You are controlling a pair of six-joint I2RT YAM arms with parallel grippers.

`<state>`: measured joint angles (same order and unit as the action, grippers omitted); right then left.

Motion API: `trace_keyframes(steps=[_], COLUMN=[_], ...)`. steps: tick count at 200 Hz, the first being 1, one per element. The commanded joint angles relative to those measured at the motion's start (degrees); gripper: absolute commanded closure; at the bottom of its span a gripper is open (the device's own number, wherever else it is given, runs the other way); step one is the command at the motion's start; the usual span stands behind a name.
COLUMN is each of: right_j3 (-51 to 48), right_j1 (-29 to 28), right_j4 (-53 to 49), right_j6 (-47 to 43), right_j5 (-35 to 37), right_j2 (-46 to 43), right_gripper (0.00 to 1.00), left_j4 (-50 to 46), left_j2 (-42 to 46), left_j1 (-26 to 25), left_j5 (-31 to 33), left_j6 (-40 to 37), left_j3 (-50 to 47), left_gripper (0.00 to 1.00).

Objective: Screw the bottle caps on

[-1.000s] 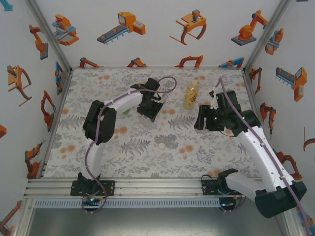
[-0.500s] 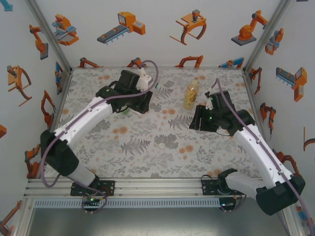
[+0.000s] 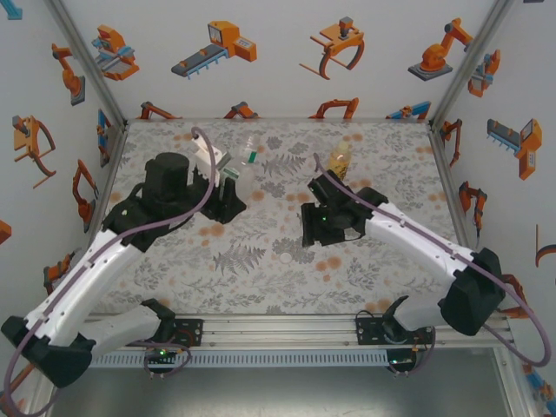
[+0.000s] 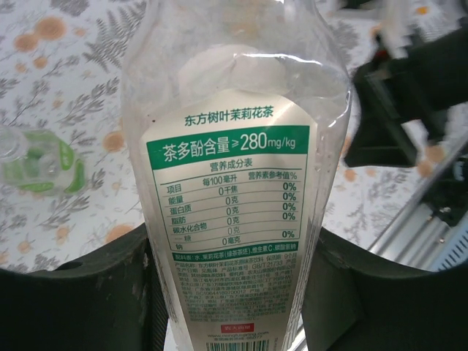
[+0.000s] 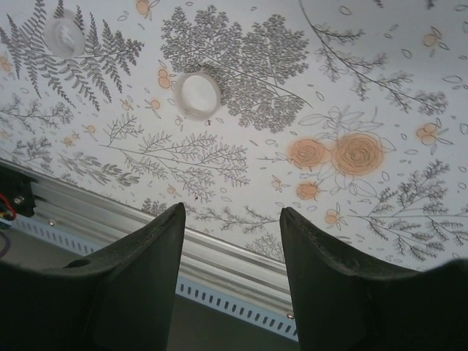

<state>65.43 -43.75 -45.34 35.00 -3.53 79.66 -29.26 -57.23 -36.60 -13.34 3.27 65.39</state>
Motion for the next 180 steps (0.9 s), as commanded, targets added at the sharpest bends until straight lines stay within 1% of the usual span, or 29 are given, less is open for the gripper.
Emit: trace_keyframes(steps=[1, 35, 65, 112, 180], right_j3=[2.4, 2.6, 2.5, 1.8, 1.8], right_j1=[-3.3, -6.4, -8.3, -10.3, -10.7], right_j4=[1.9, 5.6, 9.9, 14.3, 15.0], right_j6=[1.6, 3.4, 4.8, 6.6, 6.8], right_j5=[4.9, 6.6, 7.4, 6.9, 7.8], right_j2=[3.2, 8.9, 13.0, 17.6, 21.1], right_gripper=[0.48, 0.47, 0.48, 0.5, 0.5], left_j4=[3.0, 2.6, 0.7, -1.7, -1.2], left_j2=[6.2, 15.0, 19.0, 20.9, 20.7], left_j1=[0.2, 0.2, 0.2, 0.2, 0.3], left_j5=[-6.7, -7.4, -7.3, -6.4, -6.2], left_j6=[0.3, -0.4, 0.0, 0.9, 1.1], left_j3=[-3.9, -8.2, -9.3, -9.7, -10.6], left_gripper=[1.0, 1.0, 1.0, 1.0, 1.0])
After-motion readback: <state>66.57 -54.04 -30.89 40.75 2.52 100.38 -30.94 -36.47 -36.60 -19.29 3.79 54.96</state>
